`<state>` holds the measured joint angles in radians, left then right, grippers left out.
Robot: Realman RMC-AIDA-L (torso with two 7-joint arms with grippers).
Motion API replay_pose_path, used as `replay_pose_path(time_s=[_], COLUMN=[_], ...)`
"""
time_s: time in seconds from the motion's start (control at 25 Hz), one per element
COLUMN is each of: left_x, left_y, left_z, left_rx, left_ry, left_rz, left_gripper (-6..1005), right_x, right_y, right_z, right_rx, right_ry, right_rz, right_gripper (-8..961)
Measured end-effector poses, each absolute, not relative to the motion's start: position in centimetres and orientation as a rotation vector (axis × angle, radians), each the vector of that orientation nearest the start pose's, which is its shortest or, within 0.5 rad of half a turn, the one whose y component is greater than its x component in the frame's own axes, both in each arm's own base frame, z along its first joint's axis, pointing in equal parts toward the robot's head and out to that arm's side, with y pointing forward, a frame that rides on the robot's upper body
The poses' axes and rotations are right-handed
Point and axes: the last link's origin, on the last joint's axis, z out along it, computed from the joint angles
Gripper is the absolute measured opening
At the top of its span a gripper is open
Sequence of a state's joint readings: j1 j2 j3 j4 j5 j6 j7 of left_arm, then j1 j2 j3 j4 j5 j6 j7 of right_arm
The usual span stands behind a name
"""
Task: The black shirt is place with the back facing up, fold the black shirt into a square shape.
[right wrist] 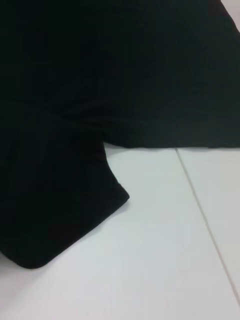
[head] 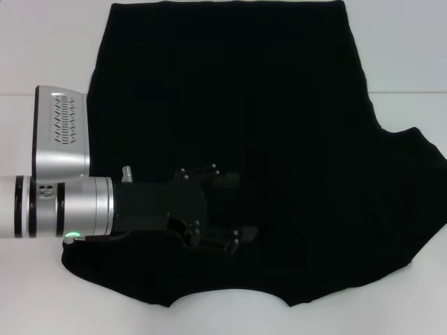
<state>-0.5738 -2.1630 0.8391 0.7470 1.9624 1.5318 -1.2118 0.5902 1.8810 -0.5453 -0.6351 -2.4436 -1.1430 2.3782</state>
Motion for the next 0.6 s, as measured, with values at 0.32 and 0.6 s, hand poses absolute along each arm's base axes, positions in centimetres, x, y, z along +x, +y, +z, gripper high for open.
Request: replay_pose_path(time_s=[0.32, 0.6], left_x=[-21.0, -21.0], left_y=[33.7, 33.7], left_z=[-3.5, -3.5], left_rx=[-2.842, -2.840], left_ry=[-0.187, -0.202], left_rz=[-0.683, -0.687], left_gripper=[949, 949], right_x=[34.8, 29.2], right_y=[38.6, 40.6], right_z=[10.0, 7.3], right_rx=[-1.897, -2.137], right_ry=[1.638, 1.549], right_rz=[0.324, 0.401], right_gripper=[16, 18])
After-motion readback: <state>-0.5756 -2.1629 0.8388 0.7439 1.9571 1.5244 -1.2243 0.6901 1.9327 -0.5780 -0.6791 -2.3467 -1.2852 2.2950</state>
